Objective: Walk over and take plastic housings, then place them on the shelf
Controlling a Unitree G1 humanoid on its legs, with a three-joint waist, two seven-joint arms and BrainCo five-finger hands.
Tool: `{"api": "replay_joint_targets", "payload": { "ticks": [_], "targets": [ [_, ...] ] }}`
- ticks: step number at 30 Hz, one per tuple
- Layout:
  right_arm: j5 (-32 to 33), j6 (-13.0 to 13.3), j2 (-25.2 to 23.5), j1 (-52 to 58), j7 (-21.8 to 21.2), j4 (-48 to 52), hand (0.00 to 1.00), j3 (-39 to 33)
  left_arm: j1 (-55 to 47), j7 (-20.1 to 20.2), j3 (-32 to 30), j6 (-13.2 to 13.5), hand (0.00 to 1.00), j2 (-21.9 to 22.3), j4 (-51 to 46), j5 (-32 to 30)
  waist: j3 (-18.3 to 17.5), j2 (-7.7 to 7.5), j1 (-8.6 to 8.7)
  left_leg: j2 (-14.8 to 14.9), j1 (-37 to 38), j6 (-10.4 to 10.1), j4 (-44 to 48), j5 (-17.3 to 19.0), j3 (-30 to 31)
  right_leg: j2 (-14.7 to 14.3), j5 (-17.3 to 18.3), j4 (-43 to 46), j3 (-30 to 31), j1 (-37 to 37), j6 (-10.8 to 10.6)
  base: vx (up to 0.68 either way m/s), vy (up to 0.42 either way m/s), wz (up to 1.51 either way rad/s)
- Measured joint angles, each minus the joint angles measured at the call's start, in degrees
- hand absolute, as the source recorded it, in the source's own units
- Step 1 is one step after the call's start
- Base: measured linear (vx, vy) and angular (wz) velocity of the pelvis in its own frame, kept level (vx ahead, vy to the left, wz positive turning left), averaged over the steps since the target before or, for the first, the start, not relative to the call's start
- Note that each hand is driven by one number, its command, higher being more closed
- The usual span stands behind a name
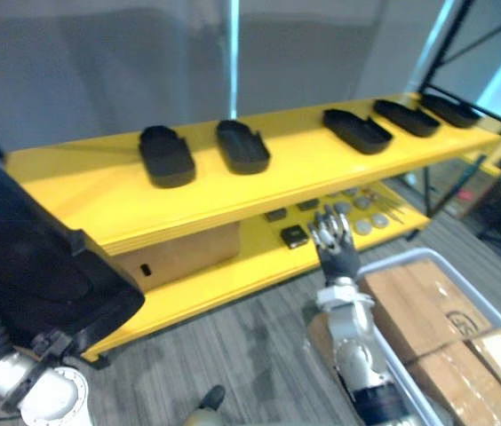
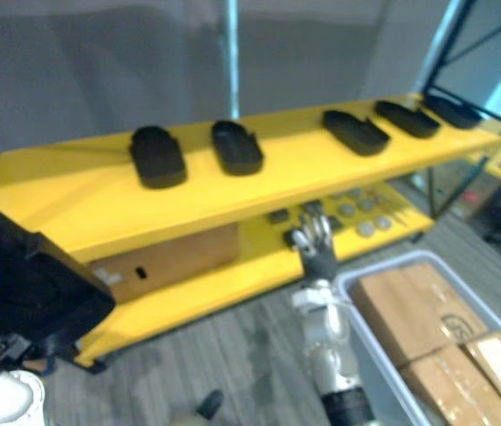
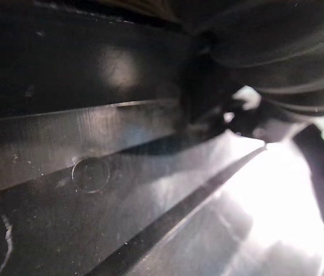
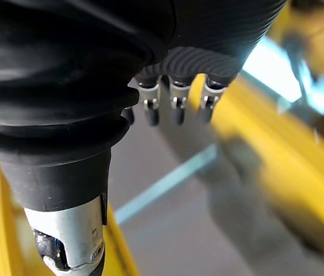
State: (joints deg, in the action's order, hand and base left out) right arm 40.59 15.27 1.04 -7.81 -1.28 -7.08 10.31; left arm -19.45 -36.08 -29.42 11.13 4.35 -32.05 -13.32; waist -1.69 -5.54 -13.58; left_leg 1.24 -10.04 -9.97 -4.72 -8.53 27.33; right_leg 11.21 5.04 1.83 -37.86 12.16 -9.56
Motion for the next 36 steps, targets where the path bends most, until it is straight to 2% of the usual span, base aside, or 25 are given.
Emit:
{"api": "replay_joint_targets", "payload": {
  "ticks": [3,4,6,8,9,10,11,13,14,15,16,17,18,19,20,21,22,23,25,27,30,31,32,33,36],
  "targets": [
    [-1.0,-0.4,0.0,-2.0,0.2,-0.1,0.0,0.0,-2.0,0.0,-3.5,0.0,1.0,0.6,-0.1,0.1,0.2,-0.1,-0.36,0.8,0.2,-0.3,0.0,0.2,-1.0,-0.3,1.5,0.7,1.2,-0.5,0.1,-0.04,-0.031,-0.19],
    [-1.0,-0.4,0.0,-2.6,0.2,-0.1,0.0,0.0,-2.4,-0.1,-4.8,0.0,1.0,0.8,-0.1,0.4,0.7,-0.1,-1.36,1.8,0.9,-0.1,0.1,0.8,-2.7,-0.6,1.8,0.7,3.2,-1.0,0.3,-0.06,-0.034,-0.58],
    [-1.0,-0.3,0.6,-2.9,0.3,-0.1,0.0,-0.2,-2.5,0.0,-5.8,0.0,1.0,0.8,-0.5,1.8,2.4,0.18,-1.2,1.7,-0.2,-0.1,4.7,2.9,-3.0,-0.9,2.4,1.5,3.5,-0.7,0.7,-0.09,-0.013,-0.27],
    [-1.0,-0.4,2.0,-2.8,0.4,0.3,0.0,-0.9,-1.8,0.1,-5.6,0.5,1.0,0.7,-1.0,2.3,3.9,-0.27,-0.55,1.6,-3.6,2.4,11.0,5.0,-7.2,-1.1,3.3,2.7,2.4,-0.7,0.8,-0.11,0.03,0.3],
    [-1.0,-0.4,2.9,-2.4,0.5,1.3,0.0,-2.6,-0.3,0.4,-5.5,0.7,1.0,0.4,-1.1,2.3,4.8,-0.56,0.61,3.2,-6.4,7.0,14.7,5.6,-15.3,-0.9,3.7,2.9,0.3,-0.3,0.5,-0.12,0.058,0.72],
    [-1.0,-0.4,3.8,-2.1,0.7,2.6,0.0,-3.8,0.6,0.8,-5.6,0.9,1.0,0.4,-1.1,2.5,5.4,-0.64,0.85,5.3,-7.2,7.7,15.4,5.5,-22.0,-0.8,4.1,3.4,-0.5,-0.1,0.2,-0.09,0.073,0.77],
    [-1.0,-0.4,4.5,-1.9,0.8,3.9,0.0,-4.8,1.1,1.5,-5.9,1.0,1.0,0.4,-1.1,4.2,5.7,-1.15,0.91,6.3,-7.1,7.1,14.5,5.5,-27.2,-0.2,4.2,3.4,-1.1,-0.1,0.0,-0.03,0.055,0.44],
    [-1.4,-0.5,4.8,-1.5,-0.1,6.0,0.0,-5.7,1.7,3.5,-6.0,1.1,1.0,-0.2,-1.6,6.3,6.2,-1.68,0.84,5.5,-7.1,5.1,12.9,4.0,-27.8,0.7,4.2,3.4,-1.3,-0.6,0.0,0.04,0.052,0.23],
    [-2.4,-0.5,4.7,-1.0,-0.4,7.0,0.0,-5.8,2.2,4.4,-5.6,1.4,1.0,-1.4,-1.8,7.0,6.7,-2.0,0.86,4.8,-7.5,5.0,12.9,3.8,-27.6,1.5,4.7,4.7,-1.5,-1.1,0.1,0.04,0.077,0.28],
    [-3.5,-0.6,4.5,0.0,-1.3,7.9,0.0,-6.4,3.3,5.9,-4.9,1.5,1.0,-3.1,-1.8,8.0,7.0,-2.16,1.11,3.9,-8.6,5.0,13.3,3.8,-26.7,2.3,6.0,7.3,-1.4,-2.0,1.1,0.06,0.103,0.6],
    [-4.5,-0.7,4.2,2.0,-1.8,9.6,0.0,-7.7,5.9,7.0,-2.3,1.5,1.0,-5.5,-1.6,8.6,8.0,-1.88,2.17,2.4,-9.6,5.4,13.6,3.5,-24.6,3.4,7.0,11.3,1.0,-3.3,2.7,0.08,0.17,1.15],
    [-5.0,-0.9,4.2,4.7,-2.4,11.4,0.0,-9.9,9.9,8.6,1.7,1.6,1.0,-7.8,-0.6,9.0,9.2,-1.08,3.65,1.0,-10.0,6.1,13.3,2.9,-21.7,3.8,6.4,17.0,7.2,-4.8,3.4,0.07,0.148,1.3],
    [-5.7,-1.0,4.1,5.8,-2.5,11.9,0.0,-11.0,11.9,9.6,3.8,1.9,1.0,-9.2,0.1,9.1,9.8,-0.56,4.21,0.6,-10.0,6.3,12.6,2.7,-20.7,3.8,6.0,19.9,11.3,-6.2,4.1,0.06,0.143,1.3],
    [-6.0,-1.1,3.8,6.7,-2.5,12.1,0.0,-12.3,14.6,11.3,6.9,2.7,1.0,-11.7,0.7,9.5,10.5,-0.36,5.48,0.2,-9.7,7.0,10.7,2.1,-19.9,3.3,5.4,24.6,18.3,-9.2,4.7,0.04,-0.009,0.91],
    [-6.6,-1.1,3.4,7.3,-2.5,12.6,0.0,-13.2,16.7,12.6,9.4,3.8,1.0,-13.4,1.5,9.7,10.8,0.01,6.69,0.2,-10.0,7.1,8.8,0.4,-19.4,2.7,6.7,25.8,21.9,-10.5,4.3,0.04,-0.009,0.69],
    [-7.0,-1.1,3.3,7.3,-2.5,13.0,0.0,-13.4,17.8,13.1,10.3,4.0,1.0,-14.1,2.2,9.9,11.2,0.06,6.79,0.0,-10.1,7.1,8.2,-1.0,-19.5,2.5,7.4,25.2,22.4,-10.5,4.4,0.07,-0.13,0.26],
    [-7.7,-0.9,3.3,6.2,-2.5,13.1,0.0,-13.6,19.6,14.2,10.8,4.5,1.0,-14.2,3.3,10.7,12.4,-0.83,6.56,-0.3,-10.3,6.5,8.4,-2.4,-20.4,3.0,8.3,23.7,22.1,-9.9,3.9,0.04,-0.123,-0.12],
    [-8.2,-0.7,3.3,4.8,-2.5,13.2,0.0,-13.6,20.1,14.7,10.7,4.7,1.0,-14.2,3.6,11.2,13.6,-0.3,6.47,0.0,-11.9,5.8,9.2,-2.9,-21.0,2.8,8.9,22.4,21.4,-10.7,2.9,0.03,-0.149,-0.28],
    [-8.3,-0.5,3.3,2.4,-2.2,13.1,0.0,-13.3,20.7,15.3,10.7,5.0,1.0,-14.7,3.6,11.8,16.6,0.04,6.34,0.7,-13.0,5.8,10.5,-2.9,-22.2,2.8,10.0,21.4,20.5,-11.3,1.3,-0.03,-0.11,-0.35],
    [-8.3,-0.4,3.5,0.9,-2.0,13.1,0.0,-13.3,22.2,16.0,12.2,5.0,1.0,-15.2,4.2,13.1,17.7,0.11,6.36,1.1,-15.4,5.8,12.0,-2.9,-23.2,3.2,11.9,22.6,20.6,-13.8,0.8,-0.07,-0.084,-0.25],
    [-9.9,-0.1,3.7,-2.9,-1.1,13.1,0.0,-12.2,27.1,16.1,15.4,5.1,1.0,-15.2,5.6,13.4,21.7,0.84,6.74,1.1,-16.5,5.3,14.3,-2.3,-24.0,4.8,15.7,28.3,20.7,-16.9,0.9,-0.11,-0.032,-0.16],
    [-10.0,0.0,3.6,-3.1,-1.1,13.2,0.0,-11.4,27.7,16.1,16.4,5.1,1.0,-15.2,5.8,13.4,22.1,0.7,6.73,1.0,-16.8,5.5,14.4,-2.1,-24.4,5.3,17.1,28.6,20.7,-17.3,0.8,-0.17,-0.026,-0.17],
    [-10.7,0.2,3.6,-3.4,-1.1,13.6,0.0,-10.1,27.8,16.0,17.5,5.4,1.0,-15.0,5.8,13.2,22.3,1.07,6.92,1.0,-18.8,5.4,15.2,-2.0,-24.8,5.7,19.8,28.5,20.6,-18.8,-1.0,-0.13,-0.023,-0.1],
    [-11.1,0.2,3.6,-3.5,-1.1,13.6,0.0,-9.8,27.7,16.0,17.7,5.4,1.0,-14.7,5.9,13.1,22.7,1.74,7.28,1.1,-19.1,5.4,15.3,-2.1,-24.4,5.5,19.8,29.1,20.3,-19.1,-0.9,-0.1,-0.015,-0.02],
    [-11.2,0.2,3.0,-2.5,-1.1,14.2,0.0,-7.7,24.8,15.8,17.9,5.4,1.0,-13.1,6.0,12.7,22.9,2.09,7.9,1.1,-19.0,5.2,15.3,-2.3,-24.2,5.4,20.0,29.3,20.1,-19.1,-0.7,-0.03,0.008,0.02]
  ]
}}
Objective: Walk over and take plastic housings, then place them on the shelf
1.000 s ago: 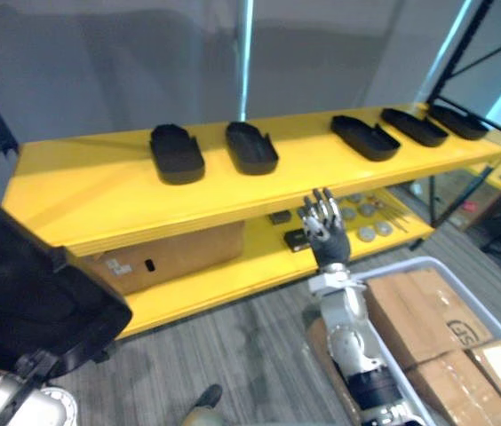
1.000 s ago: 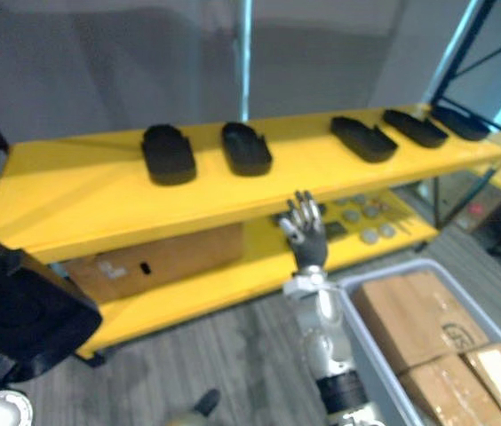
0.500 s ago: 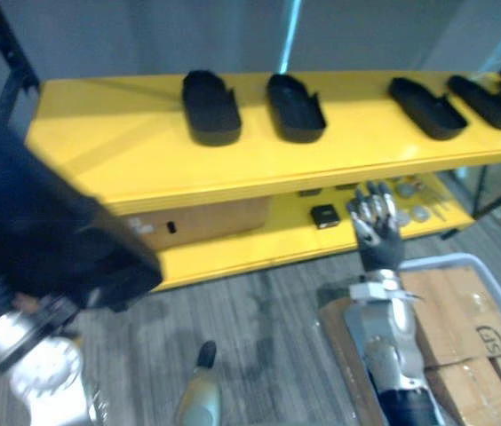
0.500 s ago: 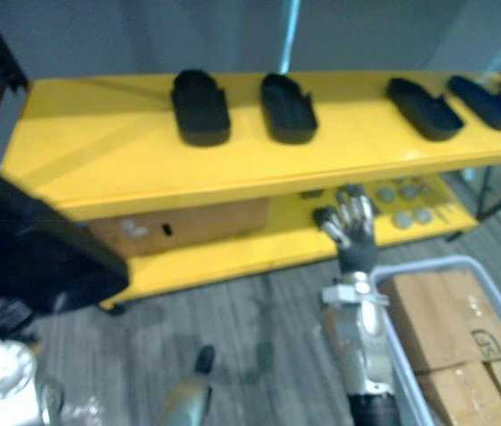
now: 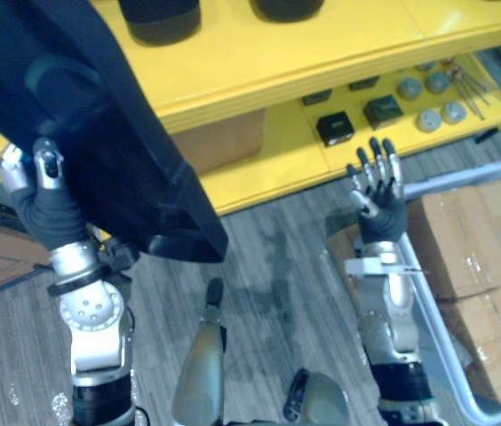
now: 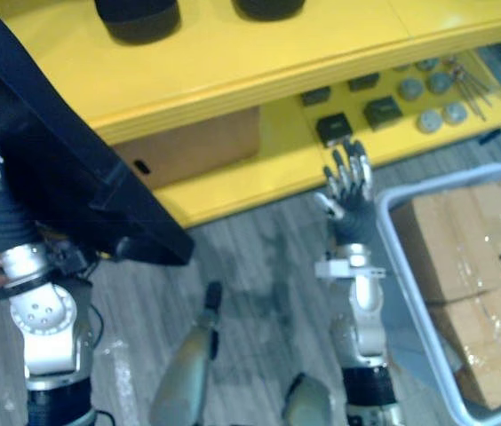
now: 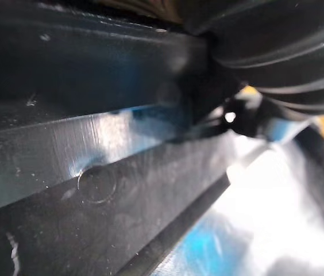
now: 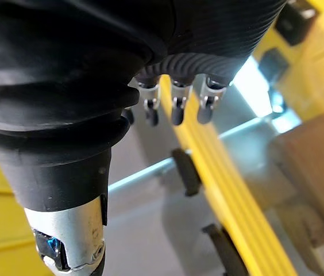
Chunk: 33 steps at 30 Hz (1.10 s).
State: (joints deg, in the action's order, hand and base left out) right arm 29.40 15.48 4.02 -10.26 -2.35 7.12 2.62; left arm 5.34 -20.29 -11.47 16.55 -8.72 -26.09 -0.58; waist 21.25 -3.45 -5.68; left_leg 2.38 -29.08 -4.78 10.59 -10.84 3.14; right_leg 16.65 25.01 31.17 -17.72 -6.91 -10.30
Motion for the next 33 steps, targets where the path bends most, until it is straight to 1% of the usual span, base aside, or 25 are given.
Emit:
{"api": "replay_joint_targets", "payload": {
  "ticks": [3,5,6,7,8,9,10,11,12,13,14,15,16,17,18,19,20,21,22,23,25,26,28,30,33],
  "targets": [
    [-1.0,0.7,-1.0,-0.5,-0.1,1.5,0.0,1.9,-3.1,-0.2,-0.2,0.0,1.0,1.3,-1.0,0.0,0.0,-0.02,-0.15,-0.9,-0.1,-0.3,0.3,0.4,1.0,0.0,-0.8,-3.1,-2.1,2.5,-0.6,0.06,0.024,0.22],
    [-1.0,1.0,-1.4,-1.7,-0.1,1.5,0.0,3.1,-5.6,-0.3,-1.7,-0.1,1.0,1.8,-4.2,0.0,-0.1,-0.17,-1.15,-1.8,-0.1,-0.1,3.3,3.5,1.2,-0.3,-3.1,-6.9,-3.7,6.5,-0.7,0.16,0.04,0.26],
    [-1.0,1.0,-1.4,-2.0,-0.1,1.5,0.0,3.2,-6.0,-0.5,-2.0,-0.1,1.0,2.0,-5.2,-0.1,-0.2,-0.01,-1.51,-1.8,-0.1,0.2,4.5,4.5,1.4,-0.5,-4.0,-6.7,-3.7,7.0,0.3,0.19,0.082,0.16],
    [-1.1,1.0,-1.2,-2.8,-0.1,1.5,0.0,3.9,-6.6,-1.0,-2.6,0.0,1.0,2.1,-7.0,-0.5,-0.6,0.62,-1.73,-1.9,0.1,0.7,6.6,6.4,2.5,-0.8,-6.6,-2.8,-3.0,6.6,3.5,0.19,0.121,0.29],
    [-1.3,1.0,-1.2,-3.7,-0.1,1.5,0.0,4.2,-6.7,-1.0,-3.3,0.0,1.0,1.8,-8.0,-0.7,-0.7,0.9,-1.69,-1.9,1.4,1.1,7.8,8.0,3.6,-0.5,-11.0,4.7,-1.5,4.6,6.2,0.23,0.16,0.38],
    [-2.4,1.0,-1.2,-4.6,0.0,1.4,0.0,4.2,-7.0,-1.3,-4.1,0.0,1.0,1.2,-8.2,-0.7,-0.7,0.92,-1.71,-1.9,3.3,1.2,8.0,9.3,4.3,0.1,-16.5,10.5,0.1,2.9,7.8,0.16,0.106,0.35],
    [-2.9,1.0,-1.2,-5.3,0.0,1.4,0.0,4.2,-7.5,-1.5,-4.4,0.0,1.0,0.7,-8.2,-0.7,-0.7,0.89,-1.71,-2.0,5.0,1.3,7.9,10.0,4.7,0.4,-21.0,13.7,1.1,2.1,8.4,0.27,0.088,0.36],
    [-4.1,1.1,-1.2,-6.7,0.0,1.1,0.0,4.2,-8.6,-1.8,-5.6,0.0,1.0,-0.2,-8.2,-1.1,-0.9,1.04,-1.5,-1.8,8.5,2.0,7.0,11.2,6.1,0.8,-28.4,18.1,2.6,1.9,7.8,0.3,0.055,0.38],
    [-5.9,1.5,-1.2,-8.8,0.1,-0.2,0.0,4.4,-9.6,-2.4,-7.1,0.0,1.0,-0.4,-8.2,-1.8,-1.6,1.54,-1.66,-1.8,11.0,2.9,6.6,12.2,6.5,1.3,-23.8,22.1,2.8,0.5,8.0,0.37,0.072,0.37],
    [-6.9,1.7,-1.2,-11.0,0.2,-1.8,0.0,4.6,-10.1,-3.3,-8.4,0.0,1.0,-0.1,-8.2,-1.8,-2.0,1.55,-1.67,-1.8,12.8,3.3,5.8,12.6,6.8,1.3,-19.6,23.2,2.3,-0.7,7.9,0.24,0.045,0.26],
    [-7.3,1.7,-1.1,-12.2,0.3,-2.5,0.0,4.7,-10.3,-3.7,-9.2,0.0,1.0,0.2,-8.1,-1.8,-2.4,1.9,-1.68,-1.8,13.6,3.5,5.3,12.8,7.1,1.2,-17.3,22.7,1.7,-1.5,7.8,0.23,0.029,0.26],
    [-7.9,1.7,-0.9,-13.8,0.7,-4.0,0.0,4.7,-10.8,-4.4,-10.5,0.0,1.0,0.8,-8.0,-1.8,-3.5,2.31,-1.7,-1.7,15.0,3.5,4.3,12.9,7.5,0.0,-13.9,17.5,0.9,-2.9,7.5,0.32,-0.023,0.28],
    [-7.9,1.7,-0.8,-14.4,1.2,-4.8,0.0,4.7,-11.4,-4.8,-11.0,0.1,1.0,0.9,-8.0,-1.7,-4.5,2.51,-1.91,-1.5,16.1,3.0,3.2,12.7,7.5,-1.7,-12.2,7.8,1.1,-3.1,6.7,0.26,-0.032,0.26],
    [-7.9,1.7,-0.7,-14.3,1.3,-5.3,0.0,4.7,-11.6,-5.0,-11.2,0.1,1.0,0.9,-8.0,-1.7,-5.1,2.76,-1.97,-1.5,16.3,2.7,3.0,12.9,7.5,-2.5,-12.2,2.7,1.8,-3.1,6.5,0.23,-0.083,0.21],
    [-7.9,1.7,-0.1,-14.1,1.6,-5.9,0.0,4.5,-11.6,-5.2,-11.3,0.1,1.0,1.0,-7.9,-1.7,-5.6,2.26,-2.1,-1.9,17.2,2.2,3.0,13.5,7.8,-4.0,-12.8,-5.0,5.1,-3.1,5.4,0.15,-0.111,0.33],
    [-7.9,1.7,0.5,-13.1,2.1,-5.9,0.0,3.6,-11.1,-5.5,-10.9,0.1,1.0,1.1,-7.4,-1.7,-5.9,2.29,-1.91,-2.8,17.4,1.6,3.6,14.2,9.0,-4.7,-13.9,-8.9,8.8,-3.1,3.9,0.22,-0.192,0.56],
    [-7.9,1.6,1.1,-12.1,2.4,-6.0,0.0,2.2,-10.8,-5.4,-10.3,0.1,1.0,1.5,-6.8,-1.8,-6.6,2.07,-1.58,-3.9,17.2,0.9,4.1,15.0,10.2,-4.8,-14.9,-11.1,12.3,-2.9,2.8,0.2,-0.258,0.6],
    [-7.9,1.6,1.3,-11.7,2.5,-6.1,0.0,1.4,-10.8,-5.4,-10.3,0.1,1.0,1.7,-6.6,-1.8,-7.1,1.63,-1.53,-4.5,17.2,0.4,4.2,15.3,10.5,-4.7,-16.1,-12.2,14.0,-2.7,2.7,0.16,-0.257,0.55],
    [-7.8,1.6,2.3,-11.2,2.5,-6.4,0.0,0.4,-10.8,-5.5,-10.2,0.2,1.0,3.2,-6.0,-2.0,-7.2,2.48,-1.5,-4.5,17.6,-0.5,4.8,15.9,11.4,-5.0,-16.9,-12.7,13.7,-1.7,1.2,0.15,-0.296,0.45],
    [-7.7,1.5,4.2,-10.3,2.5,-7.3,0.0,-0.7,-12.3,-5.4,-10.1,0.0,1.0,5.5,-5.6,-2.3,-8.8,5.03,-1.38,-2.6,17.9,-1.7,5.0,16.8,12.7,-7.0,-17.3,-14.6,11.6,0.5,2.1,0.16,-0.276,0.34],
    [-7.6,0.9,6.9,-9.9,2.5,-7.7,0.0,-2.6,-14.1,-5.4,-10.9,0.0,1.0,6.5,-5.9,-2.8,-10.5,7.46,-1.51,0.2,20.0,-2.7,3.6,17.4,13.6,-9.9,-18.2,-18.3,10.2,4.2,3.4,0.19,-0.285,0.15],
    [-7.5,0.9,8.8,-9.9,2.4,-7.4,0.0,-4.0,-14.6,-5.4,-11.3,0.0,1.0,6.6,-6.2,-2.9,-11.7,8.08,-1.64,1.5,21.4,-3.2,2.2,17.5,13.9,-11.3,-18.5,-19.9,9.8,5.9,3.9,0.14,-0.207,0.04],
    [-6.6,0.7,11.3,-9.4,2.1,-4.9,0.0,-6.7,-15.6,-5.4,-12.5,0.0,1.0,6.6,-8.0,-3.6,-13.7,8.18,-1.55,3.1,22.6,-3.8,0.2,17.3,14.1,-12.8,-18.5,-21.3,9.1,7.2,4.0,0.1,-0.149,0.06],
    [-5.4,0.7,12.4,-8.0,2.0,-1.4,0.0,-9.5,-15.7,-5.4,-12.7,0.1,1.0,6.6,-9.3,-3.8,-14.5,8.19,-1.28,3.4,23.2,-4.2,-1.0,17.0,15.0,-13.1,-18.5,-21.7,8.3,7.8,4.0,0.1,-0.099,0.18],
    [-5.4,0.8,12.4,-5.7,1.8,1.7,0.0,-13.1,-16.1,-5.0,-12.8,0.1,1.0,6.6,-10.2,-3.9,-15.5,7.2,-1.16,2.9,24.6,-4.3,-2.2,16.8,15.3,-12.6,-18.5,-22.5,8.1,9.1,4.0,0.07,-0.011,0.1]
  ]
}}
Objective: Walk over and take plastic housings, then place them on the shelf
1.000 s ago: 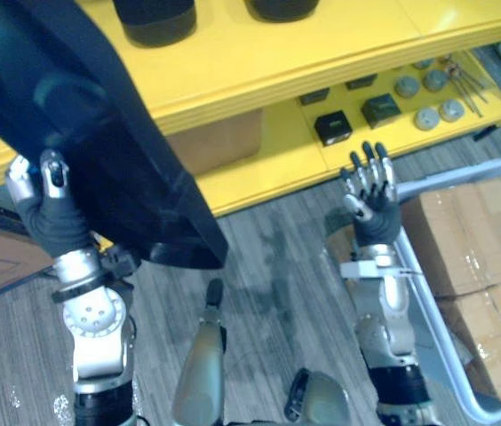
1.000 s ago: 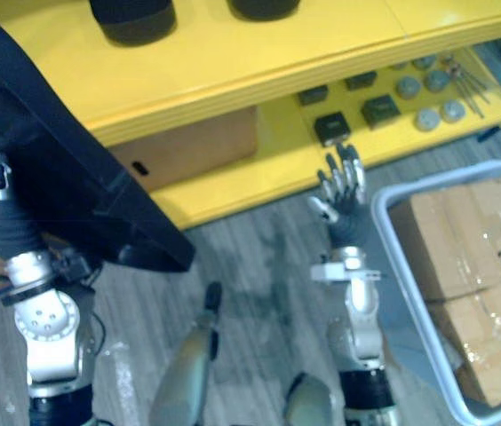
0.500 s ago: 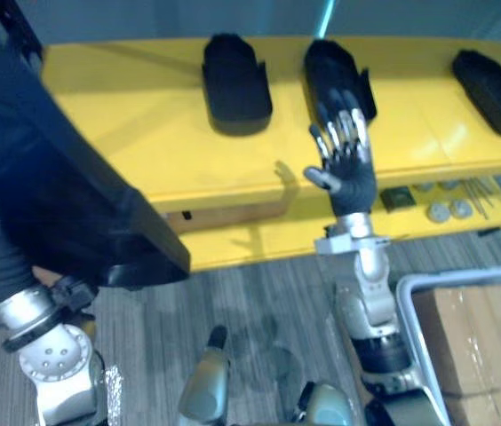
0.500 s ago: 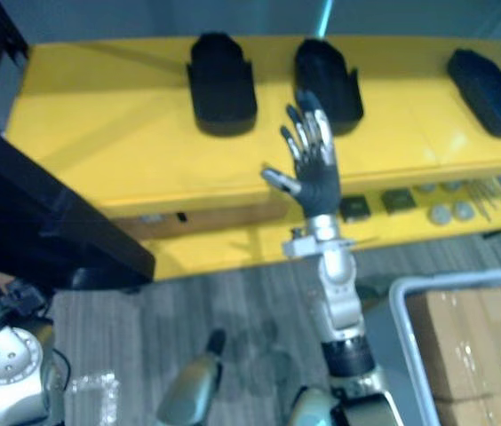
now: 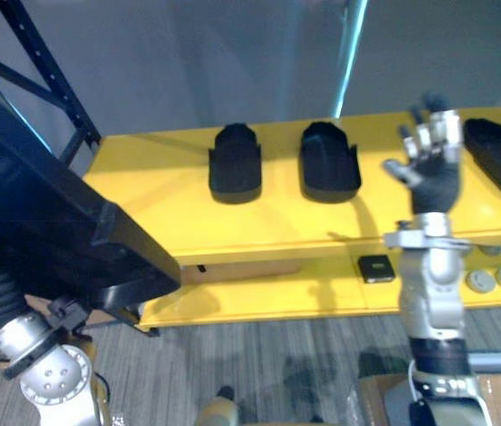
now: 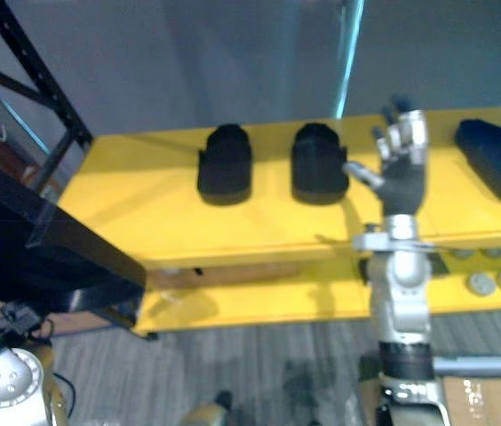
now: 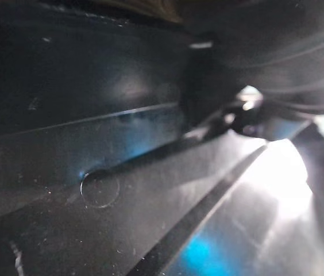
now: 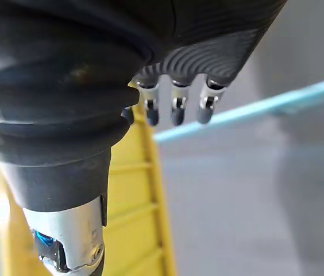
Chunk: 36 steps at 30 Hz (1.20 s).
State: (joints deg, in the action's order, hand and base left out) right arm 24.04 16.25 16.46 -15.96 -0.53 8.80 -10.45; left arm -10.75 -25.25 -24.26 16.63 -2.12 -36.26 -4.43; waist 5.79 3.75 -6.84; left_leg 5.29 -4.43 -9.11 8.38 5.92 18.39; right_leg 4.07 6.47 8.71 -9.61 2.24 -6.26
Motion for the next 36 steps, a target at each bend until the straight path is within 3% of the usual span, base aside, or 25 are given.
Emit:
{"api": "replay_joint_targets", "payload": {
  "ticks": [4,7,15,19,20,23,24,25,26,29,32,33,34,36],
  "targets": [
    [-0.1,-0.1,-3.7,1.5,-0.9,1.1,0.0,0.5,-0.7,0.8,0.1,-0.1,1.0,0.1,0.0,0.0,-1.5,-2.35,0.0,-1.7,-0.4,0.9,-0.9,-0.7,0.1,1.2,0.0,-1.5,-0.3,0.3,0.0,0.01,0.03,0.08],
    [-0.1,-0.1,-7.0,2.5,-0.9,2.3,0.0,1.1,-1.0,1.2,0.5,-0.1,1.0,0.3,0.0,0.0,-1.9,-3.04,0.11,-2.8,-0.6,1.5,-2.7,-1.9,1.1,2.4,0.0,-1.7,-1.5,0.2,0.0,-0.01,0.039,0.21],
    [-0.1,-0.3,-10.9,2.1,-0.8,1.8,0.0,7.5,-3.6,1.9,0.7,-0.5,1.0,0.6,-0.2,0.0,-2.2,-3.37,-0.17,-3.3,0.3,1.7,-5.0,-3.8,1.5,3.1,-0.4,-2.5,-2.5,0.5,-0.5,0.02,0.014,0.06],
    [0.8,-0.4,-11.6,0.4,-1.0,-0.6,0.0,10.5,-5.1,2.9,0.6,-0.6,1.0,2.3,-0.9,0.0,-2.2,-3.35,-0.18,-4.7,-0.9,1.6,-4.2,-4.0,5.1,3.9,0.1,-3.5,-8.8,4.1,-0.4,0.04,0.007,0.7],
    [1.0,-0.5,-11.6,-0.9,-1.0,-2.0,0.0,10.7,-5.0,3.0,0.6,-0.7,1.0,2.8,-0.8,0.0,-2.1,-3.29,-0.04,-4.4,-2.3,3.9,-3.6,-3.6,1.9,4.6,0.5,-3.6,-12.3,5.5,-0.7,0.01,0.047,1.43],
    [1.0,-0.4,-10.2,-4.0,-0.9,-4.7,0.0,10.8,-4.9,3.2,0.7,-0.9,1.0,2.8,-0.7,0.0,-1.7,-2.48,0.5,-0.1,-6.5,8.1,0.1,-5.6,-18.3,6.4,1.0,-2.8,-21.5,8.7,-1.5,0.02,0.065,1.63],
    [1.0,-0.5,-10.1,-4.7,-0.9,-5.4,0.0,11.0,-4.9,3.3,0.7,-0.9,1.0,2.7,-0.7,0.0,-1.8,-2.08,-0.05,0.5,-7.1,8.7,0.7,-6.1,-21.8,6.9,1.3,-2.6,-22.6,9.1,-2.0,0.05,0.108,1.27],
    [1.0,-0.6,-10.2,-5.5,-0.8,-5.7,0.0,11.6,-4.9,3.5,0.7,-0.9,1.0,2.7,-0.8,0.0,-1.8,-1.85,-0.92,1.1,-7.8,7.1,0.9,-7.4,-26.9,7.7,1.6,-2.6,-24.6,9.7,-3.0,0.07,0.103,1.08],
    [0.9,-0.7,-10.3,-5.8,-0.8,-5.6,0.0,12.4,-5.1,4.0,0.7,-1.0,1.0,2.7,-0.8,0.0,-1.8,-2.05,-1.72,0.3,-7.7,5.4,-0.3,-8.7,-27.8,8.7,1.6,-3.0,-25.3,10.1,-3.1,0.08,0.105,0.92],
    [-0.3,-2.1,-12.5,-6.5,-1.3,-5.6,0.0,14.7,-4.7,5.4,0.3,-1.4,1.0,2.5,-0.9,0.0,-0.7,-4.0,-2.16,-3.0,-7.9,6.2,-1.5,-9.0,-26.7,10.8,1.4,-3.2,-26.9,10.9,-3.3,0.09,0.156,0.56],
    [-2.6,-2.9,-12.9,-6.5,-1.9,-5.3,0.0,14.6,-4.5,6.9,0.8,-2.5,1.0,1.8,-0.4,0.1,-0.1,-4.35,-1.78,-3.6,-7.5,7.6,-0.1,-7.2,-26.4,15.5,1.1,11.1,-24.7,5.9,-2.9,0.07,0.15,0.09],
    [-3.0,-2.9,-12.8,-6.5,-1.9,-4.8,0.0,14.4,-3.6,6.7,0.8,-2.6,1.0,0.3,0.0,0.1,0.1,-4.75,-1.67,-3.5,-6.4,8.2,-0.2,-6.9,-26.6,17.0,0.8,16.4,-22.1,3.6,-0.8,0.11,0.054,-0.15],
    [-3.6,-2.9,-12.8,-6.5,-1.9,-4.6,0.0,14.4,-1.7,6.7,1.3,-2.6,1.0,-1.4,1.0,0.1,0.4,-4.23,-1.32,-2.9,-5.2,8.4,-1.3,-6.8,-26.5,16.7,3.9,17.9,-19.2,2.3,0.2,0.12,0.051,-0.18],
    [-4.5,-2.9,-12.8,-6.6,-1.9,-4.6,0.0,14.6,1.2,6.2,2.2,-2.5,1.0,-2.7,2.6,0.2,0.5,-4.09,-0.61,-1.8,-3.3,8.0,-3.6,-7.4,-26.5,14.7,6.4,17.0,-16.7,0.1,0.6,0.09,-0.023,-0.14]
  ]
}}
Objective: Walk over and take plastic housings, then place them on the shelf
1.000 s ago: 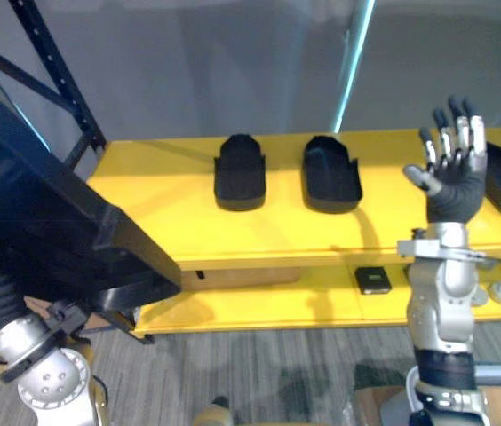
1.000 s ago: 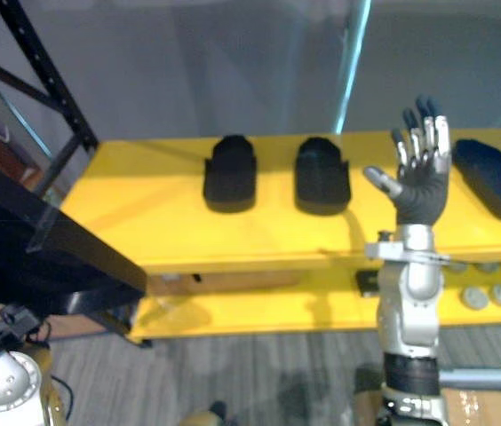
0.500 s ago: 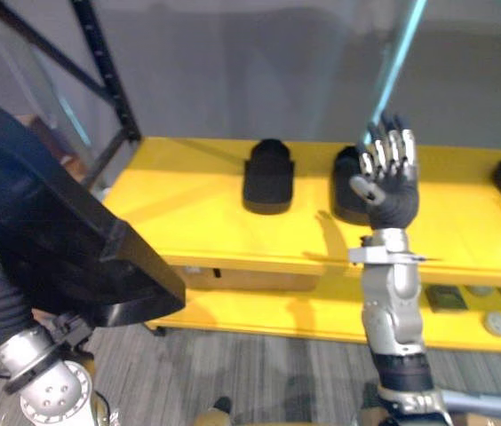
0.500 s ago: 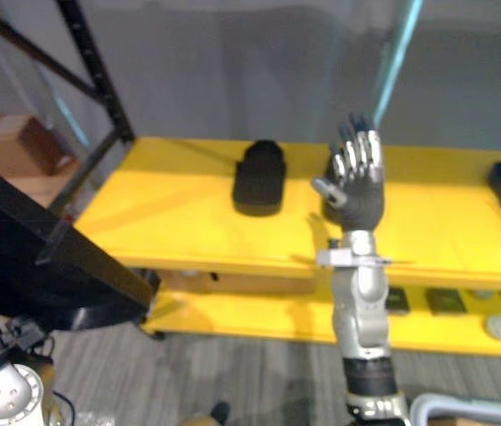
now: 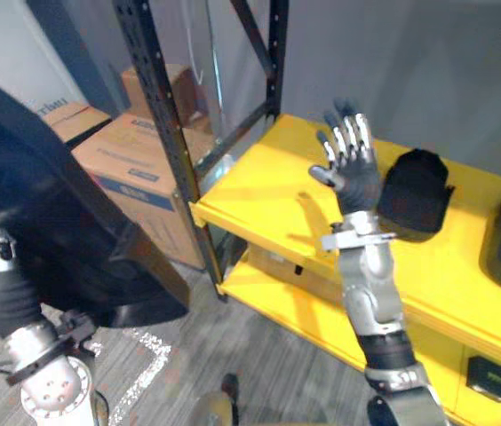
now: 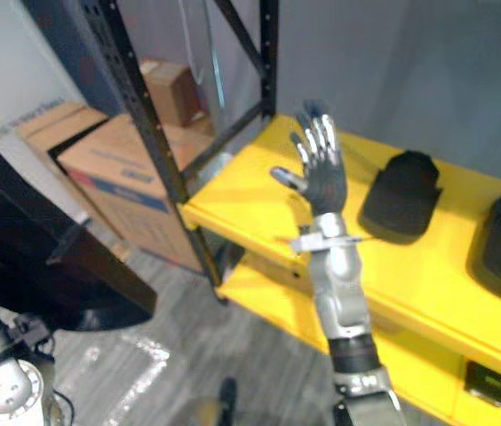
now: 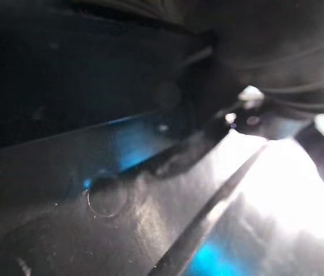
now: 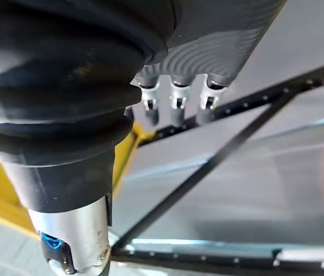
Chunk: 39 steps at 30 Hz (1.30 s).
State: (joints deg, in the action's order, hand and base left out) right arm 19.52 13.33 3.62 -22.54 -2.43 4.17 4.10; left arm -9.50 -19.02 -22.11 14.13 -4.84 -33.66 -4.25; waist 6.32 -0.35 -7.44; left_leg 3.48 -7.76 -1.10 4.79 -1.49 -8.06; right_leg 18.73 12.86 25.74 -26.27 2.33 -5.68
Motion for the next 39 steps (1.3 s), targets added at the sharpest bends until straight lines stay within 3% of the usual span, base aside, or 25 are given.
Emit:
{"api": "replay_joint_targets", "payload": {
  "ticks": [3,4,6,8,11,15,18,22,24,28,30,32,35,39],
  "targets": [
    [-0.1,0.0,0.1,0.7,0.1,0.7,0.0,0.0,2.8,-0.1,1.3,0.1,1.0,-0.8,3.0,1.6,0.3,-0.36,2.25,0.2,0.8,-1.3,-1.2,-1.4,-0.5,-2.2,-0.6,-5.9,5.0,-3.9,-0.5,0.03,-0.097,0.0],
    [-0.1,0.0,0.3,1.8,0.1,2.1,0.0,-0.3,3.6,-0.1,1.7,0.1,1.0,-1.2,3.6,1.6,0.8,-1.79,2.76,-0.8,0.8,-1.9,-0.5,-1.4,-0.6,-1.9,-3.5,-8.0,5.8,-4.3,-2.3,0.02,-0.156,0.17],
    [-0.2,0.1,1.4,3.8,0.2,3.7,0.0,-1.4,3.0,-0.1,3.1,0.1,1.0,0.0,4.1,1.6,1.5,0.12,3.35,0.4,0.8,-2.7,-0.5,-1.4,-0.4,-3.3,-3.3,-8.9,5.7,-3.8,-2.8,0.02,-0.156,0.01],
    [-1.0,0.0,2.6,7.9,1.2,7.0,0.0,-5.4,2.6,0.3,3.4,0.1,1.0,1.2,4.0,1.6,1.3,2.66,3.65,2.6,0.9,-4.4,-3.0,-2.6,-0.3,-6.2,-4.2,-11.9,4.9,-3.5,-1.8,0.04,-0.148,-0.11],
    [-1.5,0.1,3.3,11.4,1.8,11.6,0.0,-14.0,2.9,1.8,3.4,0.1,1.0,0.8,4.0,1.6,1.1,2.79,5.19,3.8,2.6,-5.4,-6.0,-3.9,-0.5,-8.0,-4.7,-13.5,4.6,-2.2,-1.3,0.12,-0.133,-0.04],
    [-2.4,0.8,3.2,14.2,3.9,16.3,0.0,-22.1,3.9,2.4,3.2,-0.4,1.0,0.1,6.1,1.6,1.0,2.45,6.71,3.6,4.2,-5.5,-7.7,-3.9,-2.3,-8.2,-5.0,-14.9,6.3,-2.2,-1.6,0.1,-0.027,-0.21],
    [-5.3,1.6,2.3,19.1,5.8,19.0,0.0,-28.1,7.7,2.3,2.8,-1.8,1.0,-3.7,10.2,-1.3,0.9,2.37,7.45,3.3,5.2,-5.5,-9.2,-3.9,-3.8,-8.3,-5.4,-16.2,7.4,-2.2,-1.8,0.06,0.006,-0.18],
    [-12.0,1.8,0.7,25.7,11.6,18.1,0.0,-39.1,16.1,1.5,0.0,-4.7,1.0,-12.7,21.4,-6.7,0.9,2.36,10.28,2.9,5.3,-5.3,-9.3,-3.5,-5.6,-8.0,-5.6,-16.4,9.2,-3.4,-2.0,0.03,0.027,-0.2],
    [-13.1,1.9,0.2,28.4,14.1,15.0,0.0,-43.2,20.2,1.1,-0.9,-6.1,1.0,-17.1,26.4,-7.4,0.9,2.33,11.25,3.0,5.3,-5.2,-9.3,-3.2,-6.9,-8.0,-5.8,-16.4,10.1,-4.3,-2.0,0.01,0.017,-0.33],
    [-13.8,1.0,-5.4,38.7,18.4,-2.6,0.0,-50.7,36.3,0.3,-1.7,-9.0,1.0,-29.7,43.1,-7.3,0.8,2.21,13.92,2.9,4.2,-5.1,-9.3,-2.8,-9.8,-8.1,-6.5,-16.2,13.2,-7.4,-2.0,0.01,0.02,-0.36],
    [-13.8,-0.2,-8.5,41.2,19.4,-11.9,0.0,-52.6,42.5,-0.2,-0.4,-9.7,1.0,-34.7,51.0,-6.8,0.8,2.2,14.87,2.8,3.9,-5.0,-9.3,-2.8,-11.6,-8.1,-6.9,-16.3,15.4,-9.0,-2.1,0.02,0.019,-0.45],
    [-13.4,-1.4,-10.1,44.2,19.2,-24.4,0.0,-53.0,49.8,0.1,5.3,-10.6,1.0,-39.2,60.4,-5.5,0.8,2.21,16.27,2.7,3.9,-4.7,-9.0,-2.6,-13.3,-8.1,-7.1,-16.2,17.3,-10.3,-2.1,0.03,0.017,-0.39],
    [-12.1,-2.4,-10.3,45.4,15.4,-36.0,0.0,-52.9,57.9,2.0,12.4,-10.6,1.0,-41.2,71.7,-2.3,1.7,1.99,17.84,3.1,4.1,-4.7,-7.6,-1.7,-14.7,-8.3,-7.3,-15.9,19.0,-10.5,-2.1,0.02,0.004,-0.28],
    [-11.0,-3.3,-10.1,45.1,10.8,-46.5,0.0,-50.9,66.8,4.5,19.7,-10.5,1.0,-42.1,81.4,-0.2,5.5,1.99,18.31,3.6,3.5,-4.8,-6.0,-0.9,-15.2,-8.6,-7.4,-15.0,20.2,-11.5,-1.9,-0.03,0.001,-0.14]
  ]
}}
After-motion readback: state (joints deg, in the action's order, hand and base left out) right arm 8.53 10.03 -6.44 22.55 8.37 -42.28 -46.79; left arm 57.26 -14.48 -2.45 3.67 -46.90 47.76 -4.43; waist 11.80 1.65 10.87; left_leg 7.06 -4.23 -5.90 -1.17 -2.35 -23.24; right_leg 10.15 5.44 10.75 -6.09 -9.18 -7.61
